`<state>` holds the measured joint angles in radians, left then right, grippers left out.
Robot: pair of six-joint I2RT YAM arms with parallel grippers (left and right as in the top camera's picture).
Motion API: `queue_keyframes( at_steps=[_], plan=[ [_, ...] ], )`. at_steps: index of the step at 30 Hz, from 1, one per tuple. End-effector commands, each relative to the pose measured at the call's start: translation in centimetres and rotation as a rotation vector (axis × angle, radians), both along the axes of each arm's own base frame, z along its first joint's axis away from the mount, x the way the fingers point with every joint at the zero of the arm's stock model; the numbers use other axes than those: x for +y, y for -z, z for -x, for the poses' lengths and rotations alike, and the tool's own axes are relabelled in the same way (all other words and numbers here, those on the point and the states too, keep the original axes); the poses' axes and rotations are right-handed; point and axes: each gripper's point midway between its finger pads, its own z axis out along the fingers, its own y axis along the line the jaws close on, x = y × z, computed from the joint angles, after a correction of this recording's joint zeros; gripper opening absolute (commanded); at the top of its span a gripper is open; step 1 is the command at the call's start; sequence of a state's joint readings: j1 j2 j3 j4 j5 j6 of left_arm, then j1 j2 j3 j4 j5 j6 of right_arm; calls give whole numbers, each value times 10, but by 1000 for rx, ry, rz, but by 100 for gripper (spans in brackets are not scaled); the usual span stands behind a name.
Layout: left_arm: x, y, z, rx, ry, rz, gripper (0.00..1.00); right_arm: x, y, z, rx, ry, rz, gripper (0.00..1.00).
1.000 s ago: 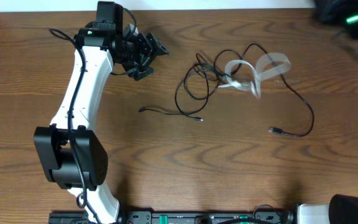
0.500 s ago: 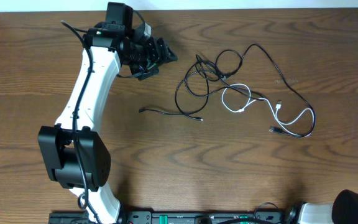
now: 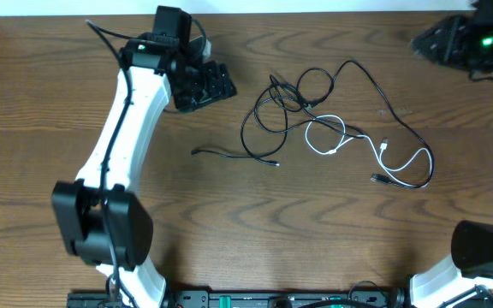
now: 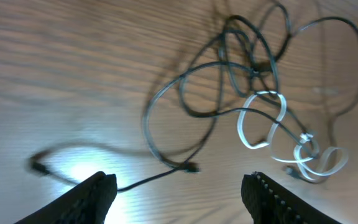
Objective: Untangle cables
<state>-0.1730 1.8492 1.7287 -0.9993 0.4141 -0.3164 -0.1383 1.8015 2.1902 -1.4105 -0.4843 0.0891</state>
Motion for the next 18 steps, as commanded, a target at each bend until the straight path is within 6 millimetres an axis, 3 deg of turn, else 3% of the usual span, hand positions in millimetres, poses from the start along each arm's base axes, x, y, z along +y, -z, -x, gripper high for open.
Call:
queue_keyframes(
  at_steps=[1, 3, 8, 13, 18],
  plan=[
    [18, -32, 12, -93, -14, -102, 70, -4, 23, 1, 59, -32, 120, 38],
    [9, -35, 23, -83, 15, -107, 70, -8, 42, 2, 134, -29, 153, 40],
    [-30, -24, 29, -58, 47, -83, 70, -14, 62, -4, 190, -18, 155, 42],
    [-81, -6, 19, -42, 6, -18, 70, -22, 68, -9, 203, 1, 151, 47],
    [-127, 26, 17, 55, -73, 56, 71, -31, 69, -8, 205, 22, 155, 47]
  ],
)
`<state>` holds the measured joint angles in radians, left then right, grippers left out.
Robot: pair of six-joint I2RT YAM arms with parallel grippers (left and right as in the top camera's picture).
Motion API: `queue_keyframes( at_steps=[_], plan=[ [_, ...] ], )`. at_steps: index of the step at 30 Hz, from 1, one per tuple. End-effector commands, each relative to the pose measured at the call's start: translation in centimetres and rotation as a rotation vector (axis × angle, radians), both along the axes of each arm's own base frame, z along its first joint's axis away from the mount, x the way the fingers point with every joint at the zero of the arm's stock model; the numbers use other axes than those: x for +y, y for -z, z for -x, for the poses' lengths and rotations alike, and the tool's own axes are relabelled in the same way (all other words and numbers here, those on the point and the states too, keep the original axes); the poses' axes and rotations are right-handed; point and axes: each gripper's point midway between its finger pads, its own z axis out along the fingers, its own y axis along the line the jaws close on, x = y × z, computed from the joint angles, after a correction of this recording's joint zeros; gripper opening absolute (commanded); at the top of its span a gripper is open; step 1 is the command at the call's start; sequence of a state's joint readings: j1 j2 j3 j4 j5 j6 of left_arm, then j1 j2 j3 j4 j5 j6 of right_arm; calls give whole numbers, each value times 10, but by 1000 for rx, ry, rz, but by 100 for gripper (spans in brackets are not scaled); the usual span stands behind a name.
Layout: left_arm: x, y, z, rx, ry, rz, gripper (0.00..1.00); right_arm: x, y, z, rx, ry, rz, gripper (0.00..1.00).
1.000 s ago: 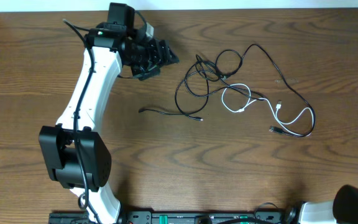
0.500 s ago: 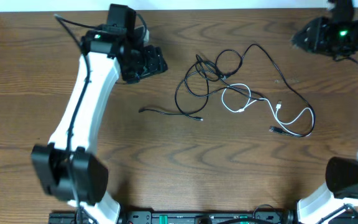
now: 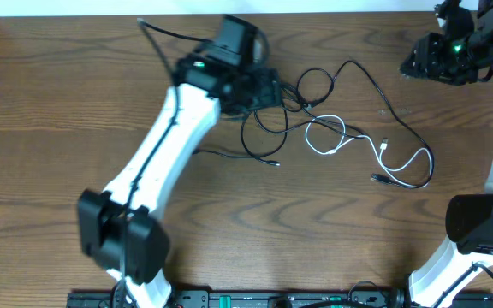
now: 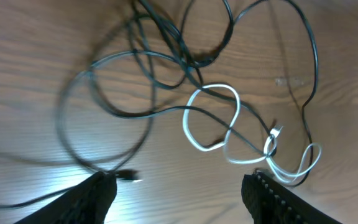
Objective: Untangle cables
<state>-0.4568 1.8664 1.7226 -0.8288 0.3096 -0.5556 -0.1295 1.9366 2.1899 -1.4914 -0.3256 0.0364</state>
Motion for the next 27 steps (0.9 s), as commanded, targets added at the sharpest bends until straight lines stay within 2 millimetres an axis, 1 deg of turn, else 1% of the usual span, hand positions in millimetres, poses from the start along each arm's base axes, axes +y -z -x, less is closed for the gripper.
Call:
queue_keyframes(
  at_steps=[1, 3, 5, 7, 9, 12, 13, 15, 19, 22, 27],
  plan=[
    [-25, 35, 7, 149, -97, 51, 71, -9, -1, 0, -10, 5, 19, 47],
    [-47, 48, 12, 205, -72, 107, 71, -10, -1, 0, -9, 9, 19, 48],
    [-65, 61, 18, 269, -66, 154, 71, -11, -1, 0, -9, 10, 20, 48],
    [-81, 77, 24, 346, -67, 196, 71, -11, -1, 0, -9, 7, 21, 48],
    [-93, 87, 29, 392, -49, 226, 71, -11, -1, 0, -10, 1, 23, 48],
    [-99, 95, 29, 412, -62, 233, 71, -12, -1, 0, -9, 2, 31, 48],
    [-102, 95, 28, 406, -63, 240, 71, -12, -1, 0, -11, -1, 31, 48],
    [-107, 96, 22, 392, -76, 255, 76, -12, -1, 0, -10, 0, 31, 48],
    [-119, 100, 11, 374, -109, 298, 77, -12, -1, 0, -11, -1, 31, 49],
    [-126, 110, 9, 385, -129, 304, 78, -12, -1, 0, -10, -1, 31, 49],
    [-133, 133, 16, 404, -124, 271, 77, -12, -1, 0, -10, -1, 31, 49]
  ],
)
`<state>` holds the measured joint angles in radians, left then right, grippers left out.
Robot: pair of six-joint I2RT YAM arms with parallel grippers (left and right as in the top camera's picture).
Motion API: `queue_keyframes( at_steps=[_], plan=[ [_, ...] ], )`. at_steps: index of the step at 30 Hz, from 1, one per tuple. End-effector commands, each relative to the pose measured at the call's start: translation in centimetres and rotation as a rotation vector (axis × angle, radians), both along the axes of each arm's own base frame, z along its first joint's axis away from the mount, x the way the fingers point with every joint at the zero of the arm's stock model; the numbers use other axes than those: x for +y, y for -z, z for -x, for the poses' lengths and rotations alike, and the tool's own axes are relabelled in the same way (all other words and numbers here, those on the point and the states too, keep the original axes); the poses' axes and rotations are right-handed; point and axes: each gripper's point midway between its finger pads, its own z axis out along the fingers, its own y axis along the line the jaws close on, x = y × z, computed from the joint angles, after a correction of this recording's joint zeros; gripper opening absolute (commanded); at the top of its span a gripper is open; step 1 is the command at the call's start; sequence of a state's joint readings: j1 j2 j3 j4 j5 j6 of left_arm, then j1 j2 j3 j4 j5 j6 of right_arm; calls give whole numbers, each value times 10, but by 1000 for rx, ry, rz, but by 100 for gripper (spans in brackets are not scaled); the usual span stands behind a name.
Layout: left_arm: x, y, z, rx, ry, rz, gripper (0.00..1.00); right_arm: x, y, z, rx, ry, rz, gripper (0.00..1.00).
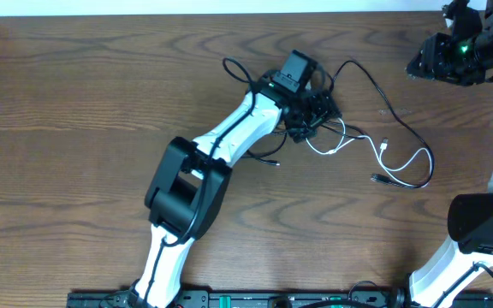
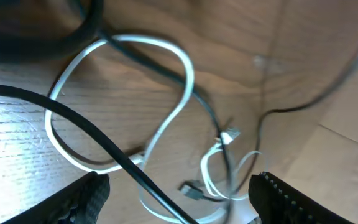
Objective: Untangle cables
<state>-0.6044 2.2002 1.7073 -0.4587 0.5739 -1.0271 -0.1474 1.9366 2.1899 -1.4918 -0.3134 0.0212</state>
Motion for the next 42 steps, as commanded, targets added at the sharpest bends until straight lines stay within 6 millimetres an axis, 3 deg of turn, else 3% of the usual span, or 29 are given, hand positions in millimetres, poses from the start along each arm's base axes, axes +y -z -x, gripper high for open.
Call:
queue_keyframes(
  at_steps=[1, 3, 5, 9, 10, 16, 20, 23, 26, 29, 33, 38, 42],
  plan=[
    [-6, 27, 9, 51, -3, -34, 77, -3, -1, 0, -8, -9, 15, 49],
    [-7, 33, 10, 49, -2, -50, 76, -2, -1, 0, -9, -12, 16, 49],
    [-5, 40, 7, 23, -20, -91, 59, -2, -1, 0, -9, -12, 15, 49],
    [6, 44, -4, -52, -20, -153, 10, -2, -1, 0, -7, -12, 15, 49],
    [9, 45, -7, -74, -6, -163, 8, -2, -1, 1, -6, -12, 15, 49],
    [43, 24, -22, -146, 49, -201, 8, 6, 1, 2, 0, -34, -1, 50],
    [79, -17, -27, -228, 79, -255, 8, 33, 6, 4, -3, -156, -46, 50],
    [106, -60, -24, -321, 133, -282, 8, 57, 16, 11, 12, -266, -59, 49],
    [125, -83, -16, -338, 142, -298, 7, 83, 27, 19, 25, -387, -78, 50],
    [138, -87, -5, -314, 162, -323, 7, 100, 43, 26, 51, -460, -74, 51],
    [164, -70, 7, -238, 173, -439, 7, 113, 69, 38, 122, -487, -81, 55],
    [207, -58, 6, -207, 134, -666, 7, 96, 108, 50, 277, -301, -13, 55],
    [231, -58, 2, -202, 100, -753, 8, 90, 128, 58, 348, -201, 5, 56]
  ],
)
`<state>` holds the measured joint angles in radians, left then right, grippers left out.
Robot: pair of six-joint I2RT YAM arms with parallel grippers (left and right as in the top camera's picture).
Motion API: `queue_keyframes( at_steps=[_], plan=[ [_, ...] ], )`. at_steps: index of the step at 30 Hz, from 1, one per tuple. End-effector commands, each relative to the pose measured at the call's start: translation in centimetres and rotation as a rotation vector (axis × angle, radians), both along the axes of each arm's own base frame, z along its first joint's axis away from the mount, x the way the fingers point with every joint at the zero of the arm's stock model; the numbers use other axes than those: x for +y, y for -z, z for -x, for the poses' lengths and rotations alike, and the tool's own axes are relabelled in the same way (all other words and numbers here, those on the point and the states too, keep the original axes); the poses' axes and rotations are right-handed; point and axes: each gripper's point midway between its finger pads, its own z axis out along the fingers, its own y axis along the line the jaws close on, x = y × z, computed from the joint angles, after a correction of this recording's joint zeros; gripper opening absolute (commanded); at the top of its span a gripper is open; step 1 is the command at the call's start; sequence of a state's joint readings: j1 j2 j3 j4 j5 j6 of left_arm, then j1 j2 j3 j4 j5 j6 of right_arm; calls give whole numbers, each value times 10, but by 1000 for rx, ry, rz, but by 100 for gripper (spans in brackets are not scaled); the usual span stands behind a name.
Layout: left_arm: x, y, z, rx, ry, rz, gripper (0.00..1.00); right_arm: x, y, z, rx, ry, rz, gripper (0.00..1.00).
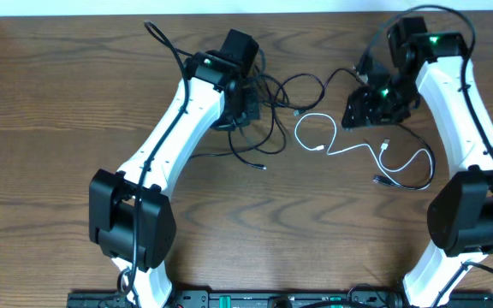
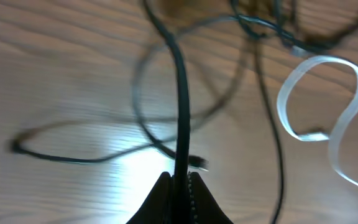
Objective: Untangle cables
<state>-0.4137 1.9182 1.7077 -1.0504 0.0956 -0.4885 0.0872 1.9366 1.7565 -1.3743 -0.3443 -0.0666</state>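
A black cable point(image 1: 268, 90) lies in loose loops at the table's middle, and a white cable point(image 1: 332, 152) snakes to its right. My left gripper point(image 1: 245, 111) sits at the left edge of the loops. In the left wrist view it point(image 2: 182, 180) is shut on a strand of the black cable point(image 2: 180, 93), which runs straight up from the closed jaws. The white cable point(image 2: 347, 112) curls at that view's right. My right gripper point(image 1: 358, 111) rests low on the right part of the cables; its jaws do not show.
A black plug point(image 1: 264, 167) ends a strand below the left gripper. Another black strand with its plug point(image 1: 375, 180) and a white plug point(image 1: 385, 144) lie at the right. Both arms reach in over the wooden table point(image 1: 58, 128).
My left gripper, then open over the knot at the centre, is now shut on a black strand further left; the black loops lie left of the white loop. The right gripper has come from the far corner to the cables.
My left gripper was open to the left of the tangle, with the right arm in the far right corner. It then stood open at the tangle's left edge, then over the knot. Now it grips a black strand and both arms are at the cables.
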Motion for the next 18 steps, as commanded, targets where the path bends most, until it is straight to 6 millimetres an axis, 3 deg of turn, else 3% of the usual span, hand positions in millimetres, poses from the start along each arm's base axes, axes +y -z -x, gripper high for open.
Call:
queue_keyframes(
  at_steps=[1, 9, 13, 18],
  plan=[
    [34, 0, -11, -42, -36, -131, 8, -9, 14, 5, 62, 122, 56, 56],
    [52, 12, -17, -8, -87, -142, 7, 1, 26, 13, 109, 181, 63, 56],
    [52, 14, -17, -6, -86, -143, 7, 7, 50, 18, 139, 237, 70, 55],
    [52, 14, -17, -5, -87, -144, 7, -1, 88, 23, 156, 357, 123, 52]
  ],
)
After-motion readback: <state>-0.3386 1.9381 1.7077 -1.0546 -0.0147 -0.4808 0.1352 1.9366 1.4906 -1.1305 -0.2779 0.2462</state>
